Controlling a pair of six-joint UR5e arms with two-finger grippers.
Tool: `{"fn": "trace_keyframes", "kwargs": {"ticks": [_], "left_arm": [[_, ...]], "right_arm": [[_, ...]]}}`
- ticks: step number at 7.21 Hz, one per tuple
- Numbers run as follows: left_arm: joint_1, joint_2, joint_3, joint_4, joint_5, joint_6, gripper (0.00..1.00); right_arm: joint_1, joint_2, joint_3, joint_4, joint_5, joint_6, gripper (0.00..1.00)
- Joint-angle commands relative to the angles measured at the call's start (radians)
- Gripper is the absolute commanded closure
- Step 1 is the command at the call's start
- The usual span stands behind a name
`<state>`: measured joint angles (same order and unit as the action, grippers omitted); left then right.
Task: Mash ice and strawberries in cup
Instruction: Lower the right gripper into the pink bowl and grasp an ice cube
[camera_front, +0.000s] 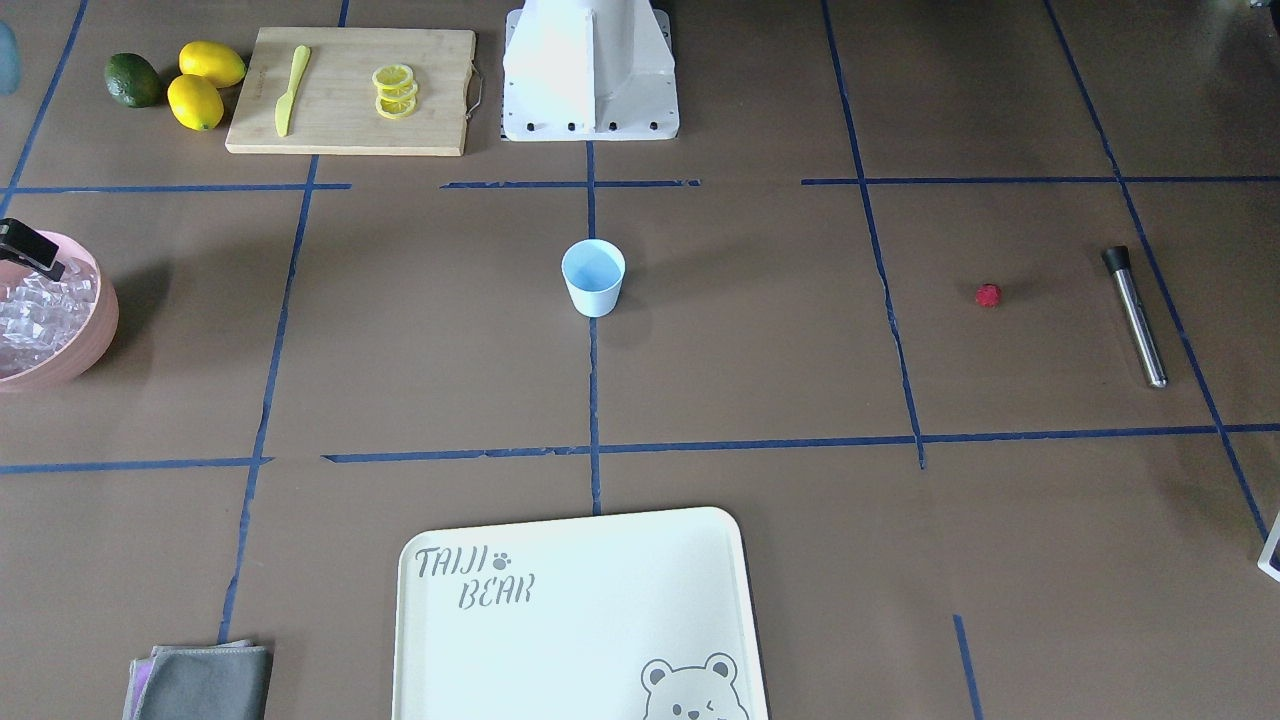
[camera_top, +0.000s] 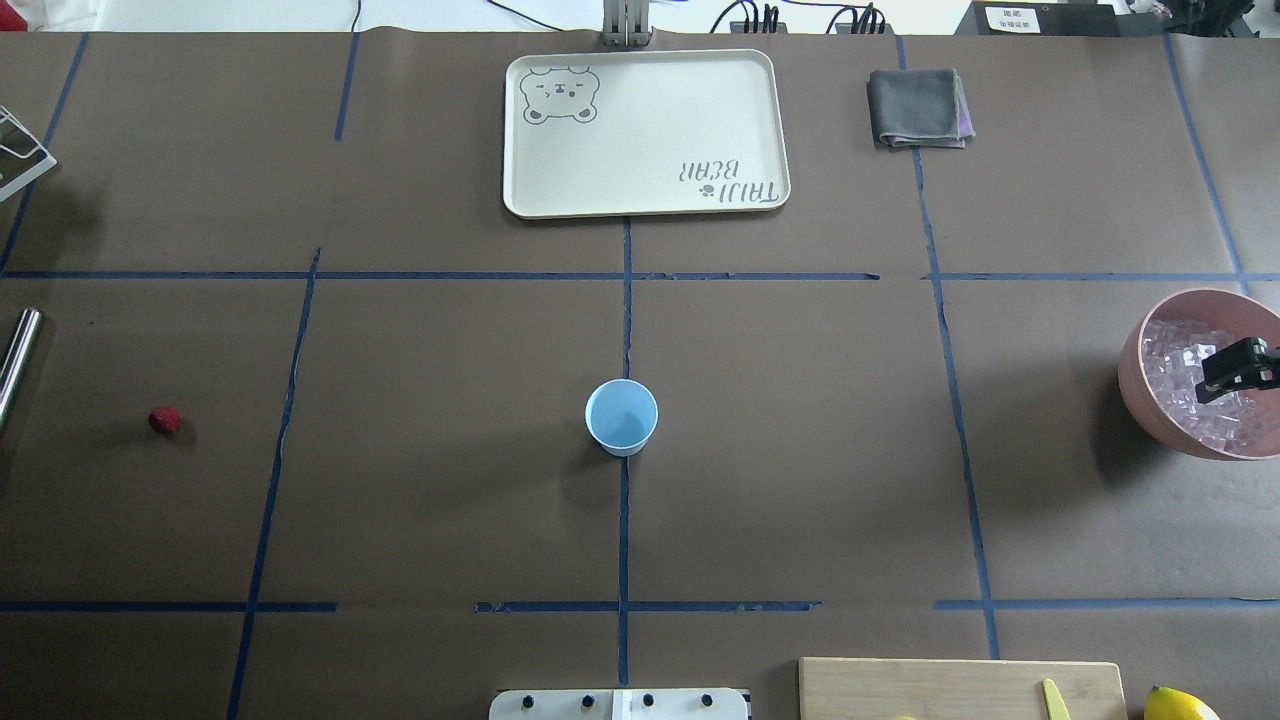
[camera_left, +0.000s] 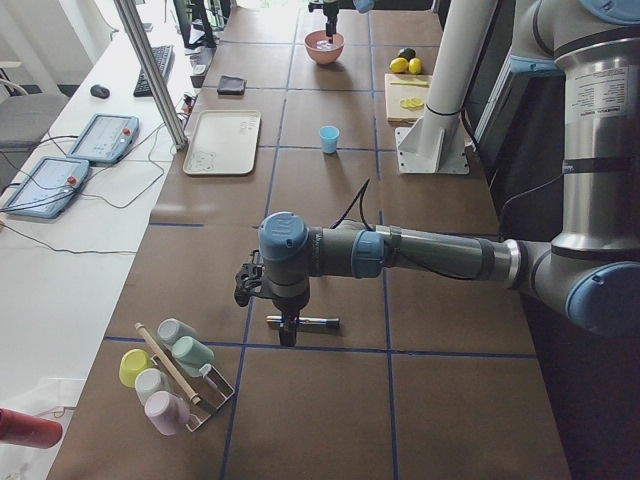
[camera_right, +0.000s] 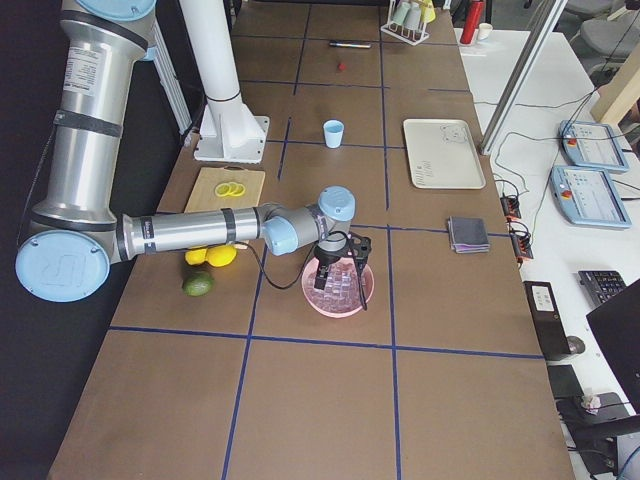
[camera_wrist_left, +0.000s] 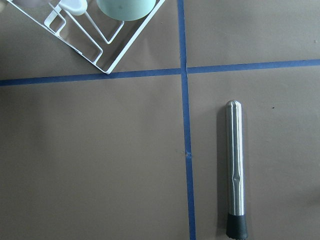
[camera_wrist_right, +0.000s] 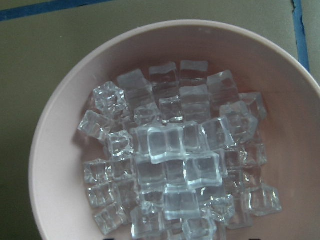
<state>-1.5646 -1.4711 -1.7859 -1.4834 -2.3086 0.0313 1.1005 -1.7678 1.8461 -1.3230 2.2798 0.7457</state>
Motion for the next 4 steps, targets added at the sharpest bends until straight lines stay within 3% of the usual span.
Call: {"fn": "trace_keyframes", "kwargs": {"ticks": [1,4], "left_arm": [[0.000,0.000,0.000,0.000,0.000,0.002,0.00],[0.000,0.000,0.000,0.000,0.000,0.002,0.00]], "right_arm": [[-0.016,0.011,-0.018,0.001,-0.002,0.014,0.09],[-0.016,0.043,-0.063,0.002,-0.005,0.014,0.13]]}}
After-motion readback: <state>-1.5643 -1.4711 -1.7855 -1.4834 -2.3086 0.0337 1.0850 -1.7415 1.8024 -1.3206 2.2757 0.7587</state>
